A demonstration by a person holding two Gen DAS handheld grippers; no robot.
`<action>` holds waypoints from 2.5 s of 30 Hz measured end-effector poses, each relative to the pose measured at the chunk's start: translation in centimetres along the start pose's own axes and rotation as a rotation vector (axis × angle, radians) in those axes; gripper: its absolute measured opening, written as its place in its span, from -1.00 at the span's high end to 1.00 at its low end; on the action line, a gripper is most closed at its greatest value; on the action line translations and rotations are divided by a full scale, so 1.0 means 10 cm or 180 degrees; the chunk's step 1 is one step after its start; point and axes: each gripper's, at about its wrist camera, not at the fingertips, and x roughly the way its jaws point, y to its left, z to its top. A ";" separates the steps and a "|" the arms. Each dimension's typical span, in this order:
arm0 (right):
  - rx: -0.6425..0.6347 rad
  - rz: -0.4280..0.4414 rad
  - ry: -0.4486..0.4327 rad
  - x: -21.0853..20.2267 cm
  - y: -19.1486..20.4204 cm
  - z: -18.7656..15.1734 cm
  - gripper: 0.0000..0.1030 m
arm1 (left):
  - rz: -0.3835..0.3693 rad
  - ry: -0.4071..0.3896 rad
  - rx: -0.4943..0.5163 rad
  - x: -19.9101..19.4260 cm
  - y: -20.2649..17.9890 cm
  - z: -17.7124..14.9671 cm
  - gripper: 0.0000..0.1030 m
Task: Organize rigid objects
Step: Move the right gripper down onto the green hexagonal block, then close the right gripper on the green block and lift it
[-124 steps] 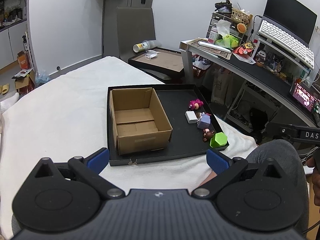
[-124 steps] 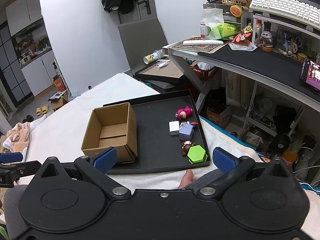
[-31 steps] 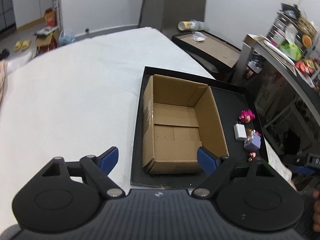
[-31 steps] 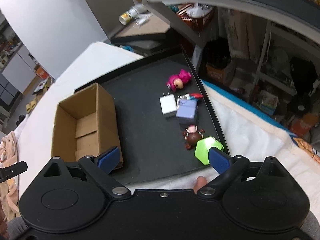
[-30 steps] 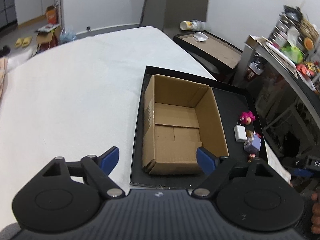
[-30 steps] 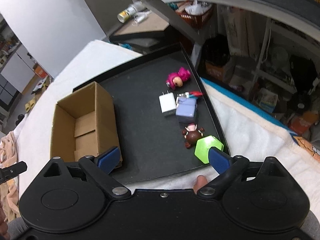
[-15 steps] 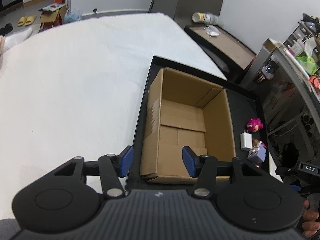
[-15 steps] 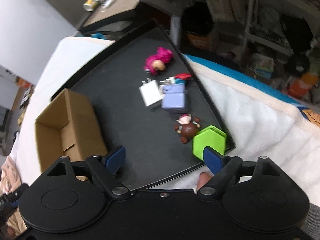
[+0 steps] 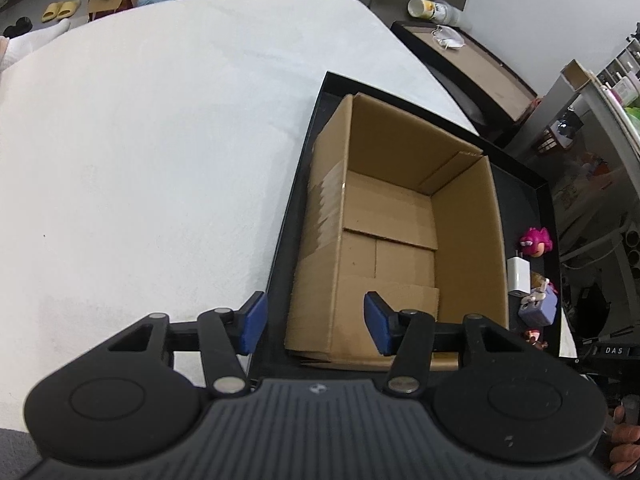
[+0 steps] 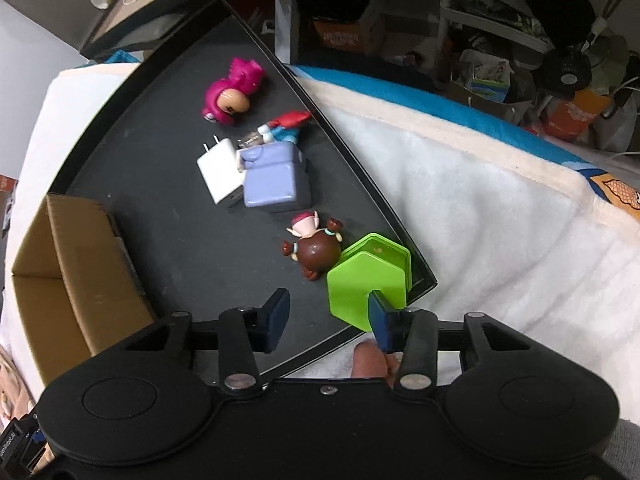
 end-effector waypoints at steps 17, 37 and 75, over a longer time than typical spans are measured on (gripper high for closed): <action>-0.0198 -0.0575 -0.0100 0.09 0.08 0.04 -0.12 | -0.0021 0.0125 -0.0033 0.25 0.05 -0.02 0.08; -0.0175 -0.0157 -0.0233 0.02 0.14 -0.01 0.57 | -0.0088 0.0028 0.0081 0.25 0.02 -0.05 0.63; -0.0501 -0.0516 0.0046 0.33 0.31 -0.03 -0.09 | -0.0108 0.0033 0.0070 0.26 0.07 -0.07 0.63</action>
